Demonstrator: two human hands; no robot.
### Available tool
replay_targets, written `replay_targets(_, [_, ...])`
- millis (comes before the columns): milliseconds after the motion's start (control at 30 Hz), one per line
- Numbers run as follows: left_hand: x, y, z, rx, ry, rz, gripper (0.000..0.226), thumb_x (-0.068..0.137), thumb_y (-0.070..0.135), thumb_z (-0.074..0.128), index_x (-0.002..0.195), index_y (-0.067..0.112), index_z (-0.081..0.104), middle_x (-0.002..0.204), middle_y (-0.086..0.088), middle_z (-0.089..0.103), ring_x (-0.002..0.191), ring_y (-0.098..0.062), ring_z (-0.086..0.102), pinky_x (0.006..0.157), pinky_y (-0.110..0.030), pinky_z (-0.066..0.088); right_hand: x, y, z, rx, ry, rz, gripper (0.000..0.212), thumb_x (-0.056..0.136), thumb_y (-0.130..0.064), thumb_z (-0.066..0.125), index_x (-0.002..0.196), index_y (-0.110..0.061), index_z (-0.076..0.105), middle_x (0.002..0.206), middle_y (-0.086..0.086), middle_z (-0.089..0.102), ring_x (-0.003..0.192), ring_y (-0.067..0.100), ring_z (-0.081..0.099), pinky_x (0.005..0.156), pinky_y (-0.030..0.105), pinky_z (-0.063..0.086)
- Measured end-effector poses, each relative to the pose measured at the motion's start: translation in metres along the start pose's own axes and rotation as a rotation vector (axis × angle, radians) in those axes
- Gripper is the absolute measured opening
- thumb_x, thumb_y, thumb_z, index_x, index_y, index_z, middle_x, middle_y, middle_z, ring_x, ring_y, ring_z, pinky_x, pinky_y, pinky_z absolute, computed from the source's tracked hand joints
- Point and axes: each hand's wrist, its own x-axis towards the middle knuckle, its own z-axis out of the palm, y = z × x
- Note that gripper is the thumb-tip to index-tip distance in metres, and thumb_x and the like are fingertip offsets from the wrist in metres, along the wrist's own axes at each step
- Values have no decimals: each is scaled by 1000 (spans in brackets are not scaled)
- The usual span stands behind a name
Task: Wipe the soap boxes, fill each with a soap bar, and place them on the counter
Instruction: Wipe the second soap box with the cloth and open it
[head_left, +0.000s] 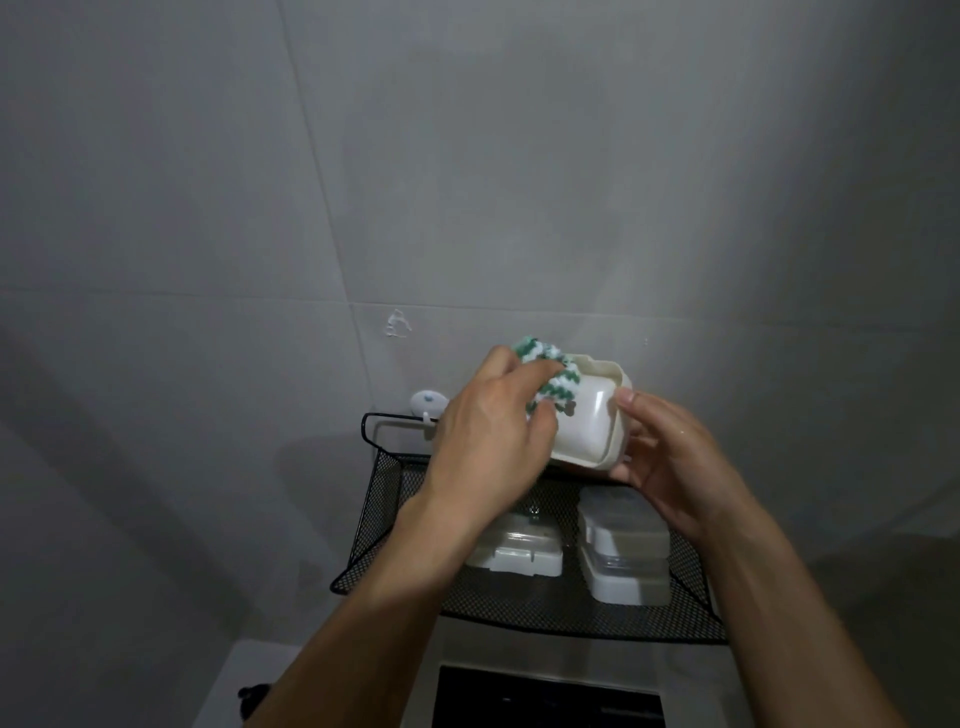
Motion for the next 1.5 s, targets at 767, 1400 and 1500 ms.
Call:
replay_targets(767, [-6,-2,-5,128,-296,261,53,84,-3,54,115,35,72,110,3,47,102,-16,43,86,-38,37,0,-13,-5,70,-32,-18,43,91,-23,57,127,0,61,108,20,72,87,24,72,65,36,63])
replay_targets(1400, [-8,-3,7,57,-56,38,46,94,1,52,137,16,59,137,-7,55,123,-26,50,103,-42,43,-1,4,-3,55,7,-48,35,89,-25,59,117,-6,66,113,19,73,99,28,73,75,41,62])
replay_targets(1500, [-11,2,10,-24,-98,132,50,87,-6,53,127,20,68,135,-2,58,119,-25,53,101,-42,44,-1,3,-2,66,3,-65,36,90,-25,58,120,-5,64,111,19,73,98,27,72,77,40,62])
